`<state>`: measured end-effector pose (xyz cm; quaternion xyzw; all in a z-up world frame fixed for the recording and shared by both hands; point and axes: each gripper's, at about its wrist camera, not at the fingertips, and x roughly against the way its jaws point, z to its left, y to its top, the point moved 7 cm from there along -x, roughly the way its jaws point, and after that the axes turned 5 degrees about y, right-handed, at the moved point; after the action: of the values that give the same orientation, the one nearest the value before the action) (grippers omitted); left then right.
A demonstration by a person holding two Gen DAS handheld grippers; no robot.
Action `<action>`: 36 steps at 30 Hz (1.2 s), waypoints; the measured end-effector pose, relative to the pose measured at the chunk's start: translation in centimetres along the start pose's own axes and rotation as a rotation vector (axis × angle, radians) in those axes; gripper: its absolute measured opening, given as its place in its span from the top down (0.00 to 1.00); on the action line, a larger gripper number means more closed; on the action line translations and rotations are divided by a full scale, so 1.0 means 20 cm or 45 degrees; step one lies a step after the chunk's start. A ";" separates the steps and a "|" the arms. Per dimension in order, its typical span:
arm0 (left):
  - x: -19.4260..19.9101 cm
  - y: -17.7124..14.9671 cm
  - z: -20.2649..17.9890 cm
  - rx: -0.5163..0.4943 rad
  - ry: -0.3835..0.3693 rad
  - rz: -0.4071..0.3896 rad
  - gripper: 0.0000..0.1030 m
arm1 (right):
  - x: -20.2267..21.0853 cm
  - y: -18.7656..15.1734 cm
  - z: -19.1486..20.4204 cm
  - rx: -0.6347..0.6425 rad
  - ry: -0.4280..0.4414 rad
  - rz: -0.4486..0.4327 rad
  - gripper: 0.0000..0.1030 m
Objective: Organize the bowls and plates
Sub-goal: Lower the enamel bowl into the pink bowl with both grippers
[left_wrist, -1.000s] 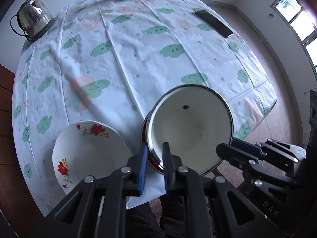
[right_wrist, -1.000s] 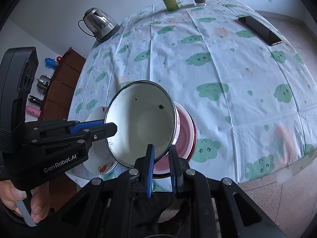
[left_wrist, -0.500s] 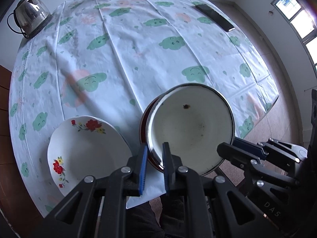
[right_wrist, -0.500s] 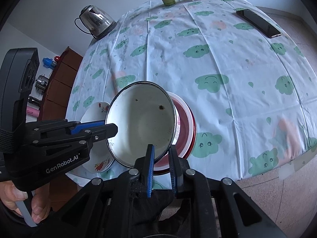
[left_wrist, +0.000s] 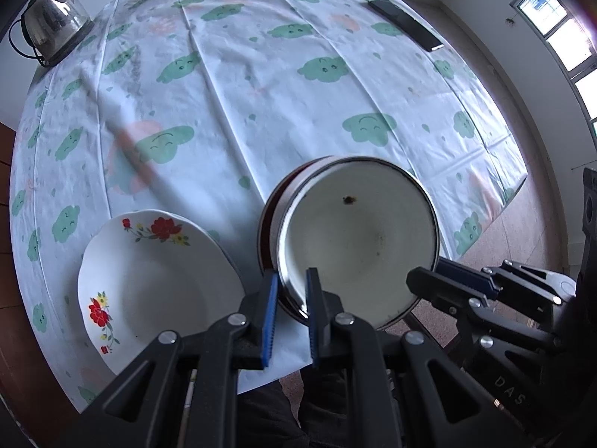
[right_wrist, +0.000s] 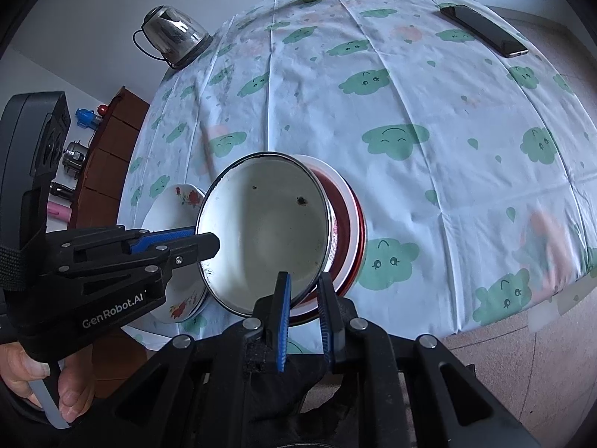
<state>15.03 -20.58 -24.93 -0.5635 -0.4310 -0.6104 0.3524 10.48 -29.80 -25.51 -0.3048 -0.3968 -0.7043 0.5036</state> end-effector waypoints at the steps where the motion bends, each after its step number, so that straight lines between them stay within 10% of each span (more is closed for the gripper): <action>1: 0.00 0.00 0.00 -0.002 0.000 0.001 0.89 | 0.00 0.00 0.00 -0.002 -0.001 0.000 0.84; 36: -0.07 -0.01 0.02 0.002 0.001 0.040 0.89 | -0.04 0.00 0.00 0.066 -0.032 0.019 0.84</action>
<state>15.19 -20.33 -26.43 -0.5696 -0.4223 -0.6047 0.3626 10.81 -29.42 -26.09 -0.3034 -0.4191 -0.6860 0.5115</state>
